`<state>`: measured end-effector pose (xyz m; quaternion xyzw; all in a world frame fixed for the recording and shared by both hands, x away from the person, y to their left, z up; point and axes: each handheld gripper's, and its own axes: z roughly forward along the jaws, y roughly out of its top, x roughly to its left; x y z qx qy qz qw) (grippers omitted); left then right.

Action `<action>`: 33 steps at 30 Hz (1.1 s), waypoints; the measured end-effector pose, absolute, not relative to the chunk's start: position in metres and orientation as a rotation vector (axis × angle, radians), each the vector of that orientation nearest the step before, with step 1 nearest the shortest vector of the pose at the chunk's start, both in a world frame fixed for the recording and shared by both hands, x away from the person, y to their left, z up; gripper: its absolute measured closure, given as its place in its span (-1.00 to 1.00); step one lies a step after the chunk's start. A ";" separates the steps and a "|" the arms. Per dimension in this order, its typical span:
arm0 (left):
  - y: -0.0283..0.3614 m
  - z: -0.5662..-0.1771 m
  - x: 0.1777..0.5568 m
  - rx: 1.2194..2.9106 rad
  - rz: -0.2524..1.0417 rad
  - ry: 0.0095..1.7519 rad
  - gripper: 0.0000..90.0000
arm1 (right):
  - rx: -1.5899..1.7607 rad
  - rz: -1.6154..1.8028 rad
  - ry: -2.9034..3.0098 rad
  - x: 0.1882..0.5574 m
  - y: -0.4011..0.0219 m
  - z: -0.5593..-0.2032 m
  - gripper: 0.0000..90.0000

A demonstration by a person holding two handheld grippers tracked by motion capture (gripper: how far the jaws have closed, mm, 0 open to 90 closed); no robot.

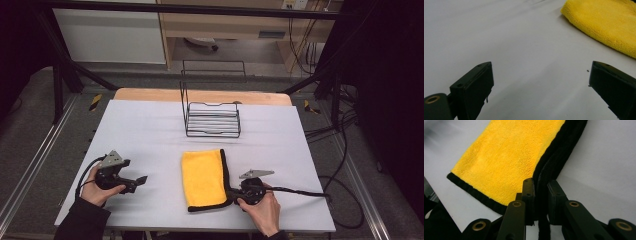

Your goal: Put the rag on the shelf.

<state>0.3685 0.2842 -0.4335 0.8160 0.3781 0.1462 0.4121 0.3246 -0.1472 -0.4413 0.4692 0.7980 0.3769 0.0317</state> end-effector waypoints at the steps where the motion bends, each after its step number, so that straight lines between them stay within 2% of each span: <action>1: 0.284 -0.434 0.368 2.054 0.366 0.953 -0.88 | 1.448 1.160 2.453 0.324 -0.147 -0.442 0.74; 5: 0.283 -0.434 0.369 2.059 0.363 0.951 -0.88 | 1.420 1.167 2.450 0.323 -0.147 -0.442 0.65; 11: 0.279 -0.434 0.369 2.062 0.353 0.948 -0.88 | 1.302 1.218 2.420 0.331 -0.155 -0.433 0.37; 18: 0.268 -0.431 0.372 2.066 0.317 0.935 -0.89 | 1.191 1.319 2.346 0.352 -0.166 -0.420 -0.17; 23: 0.256 -0.426 0.377 2.075 0.317 0.927 -0.89 | 1.157 1.337 2.314 0.368 -0.172 -0.419 -0.47; 33: 0.226 -0.418 0.391 2.091 0.325 0.898 -0.88 | 1.188 1.301 2.263 0.387 -0.187 -0.429 -0.76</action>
